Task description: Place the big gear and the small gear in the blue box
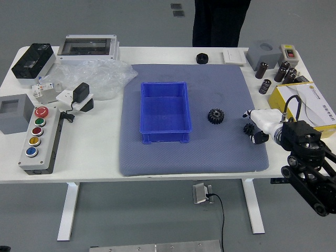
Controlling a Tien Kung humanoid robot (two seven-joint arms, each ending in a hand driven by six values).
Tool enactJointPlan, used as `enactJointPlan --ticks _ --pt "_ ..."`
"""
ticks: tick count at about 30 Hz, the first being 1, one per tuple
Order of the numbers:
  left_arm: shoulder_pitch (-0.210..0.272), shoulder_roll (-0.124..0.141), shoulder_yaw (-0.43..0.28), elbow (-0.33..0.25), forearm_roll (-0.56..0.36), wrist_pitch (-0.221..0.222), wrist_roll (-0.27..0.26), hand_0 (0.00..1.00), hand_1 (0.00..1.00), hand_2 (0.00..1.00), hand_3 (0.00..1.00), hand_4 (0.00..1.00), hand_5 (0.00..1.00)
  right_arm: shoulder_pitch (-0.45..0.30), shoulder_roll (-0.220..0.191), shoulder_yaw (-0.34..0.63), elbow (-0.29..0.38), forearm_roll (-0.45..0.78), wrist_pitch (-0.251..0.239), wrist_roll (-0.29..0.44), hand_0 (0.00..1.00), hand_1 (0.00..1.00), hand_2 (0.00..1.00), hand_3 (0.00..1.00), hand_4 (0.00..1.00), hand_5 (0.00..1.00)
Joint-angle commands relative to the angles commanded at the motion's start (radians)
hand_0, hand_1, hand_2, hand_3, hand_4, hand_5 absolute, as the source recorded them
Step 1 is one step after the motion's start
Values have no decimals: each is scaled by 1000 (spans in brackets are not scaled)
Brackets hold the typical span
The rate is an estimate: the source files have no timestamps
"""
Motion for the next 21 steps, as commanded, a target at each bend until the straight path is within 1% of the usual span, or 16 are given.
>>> enactJointPlan --ticks 1,7,8,13,14,19,20,21 --pt "0 0 0 0 0 0 0 827 791 784 747 647 360 0 1 0 -1 0 0 0 711 702 777 809 603 76" --pt "0 0 0 0 2 0 0 827 791 784 747 647 360 -2 5 0 -5 0 -7 -2 711 702 777 809 603 76" --pt "0 0 0 0 2 0 0 827 791 784 747 647 360 -2 5 0 -6 0 -8 -2 682 656 731 721 595 80" --pt "-1 0 0 0 3 0 0 827 791 784 747 647 360 -4 8 0 -9 0 -16 -3 682 656 731 721 595 80" --pt "-1 0 0 0 3 0 0 828 790 784 747 647 360 -5 8 0 -10 0 -18 -3 643 607 640 653 585 86" --pt "-1 1 0 0 4 0 0 828 790 784 747 647 360 -8 10 1 -13 0 -23 -4 643 607 640 653 585 86" --pt "-1 1 0 0 4 0 0 828 790 784 746 647 360 -8 10 0 -14 0 -24 -4 623 577 595 637 565 102" --pt "-1 1 -1 0 4 0 0 828 790 784 746 647 360 -8 10 0 -15 0 -25 -4 623 577 595 637 565 102"
